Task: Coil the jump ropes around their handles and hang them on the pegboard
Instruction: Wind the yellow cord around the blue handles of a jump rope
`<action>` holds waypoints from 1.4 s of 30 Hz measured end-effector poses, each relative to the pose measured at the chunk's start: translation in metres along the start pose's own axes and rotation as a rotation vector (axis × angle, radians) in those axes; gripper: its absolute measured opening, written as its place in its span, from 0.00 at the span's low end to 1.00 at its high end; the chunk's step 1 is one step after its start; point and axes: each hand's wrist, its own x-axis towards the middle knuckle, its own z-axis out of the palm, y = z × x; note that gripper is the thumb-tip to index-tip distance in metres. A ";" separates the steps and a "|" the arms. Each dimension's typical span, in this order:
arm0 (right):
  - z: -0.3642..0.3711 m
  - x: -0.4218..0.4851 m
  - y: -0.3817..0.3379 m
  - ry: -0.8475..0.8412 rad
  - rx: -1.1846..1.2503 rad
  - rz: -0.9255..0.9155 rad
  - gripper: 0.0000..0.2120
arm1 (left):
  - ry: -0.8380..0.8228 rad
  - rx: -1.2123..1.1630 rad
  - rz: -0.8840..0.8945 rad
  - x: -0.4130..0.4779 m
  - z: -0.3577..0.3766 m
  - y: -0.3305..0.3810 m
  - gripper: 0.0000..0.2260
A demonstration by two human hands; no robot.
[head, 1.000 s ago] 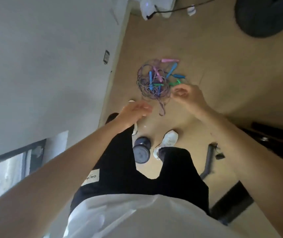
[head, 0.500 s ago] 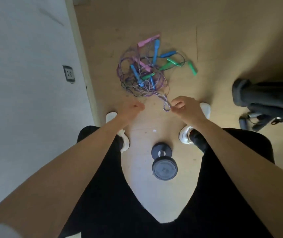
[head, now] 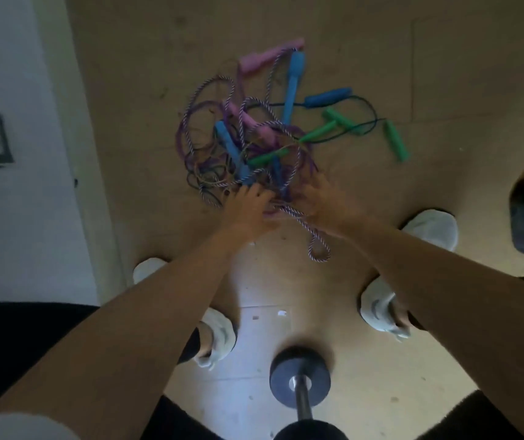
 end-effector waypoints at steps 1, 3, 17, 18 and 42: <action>0.010 0.003 0.009 -0.048 -0.149 -0.073 0.33 | 0.006 0.086 0.008 0.000 0.009 -0.002 0.27; 0.021 0.002 0.018 -0.095 -0.263 -0.131 0.30 | 0.128 0.164 0.078 -0.003 0.023 -0.007 0.18; -0.029 -0.013 -0.007 0.128 0.517 0.129 0.05 | 0.290 -0.681 -0.160 -0.043 -0.046 -0.014 0.08; -0.034 -0.014 -0.013 0.146 0.606 0.131 0.05 | 0.269 -0.733 -0.155 -0.044 -0.057 -0.014 0.07; -0.305 -0.159 -0.155 0.510 1.021 -0.196 0.06 | 0.656 -0.932 0.234 -0.229 -0.329 0.054 0.11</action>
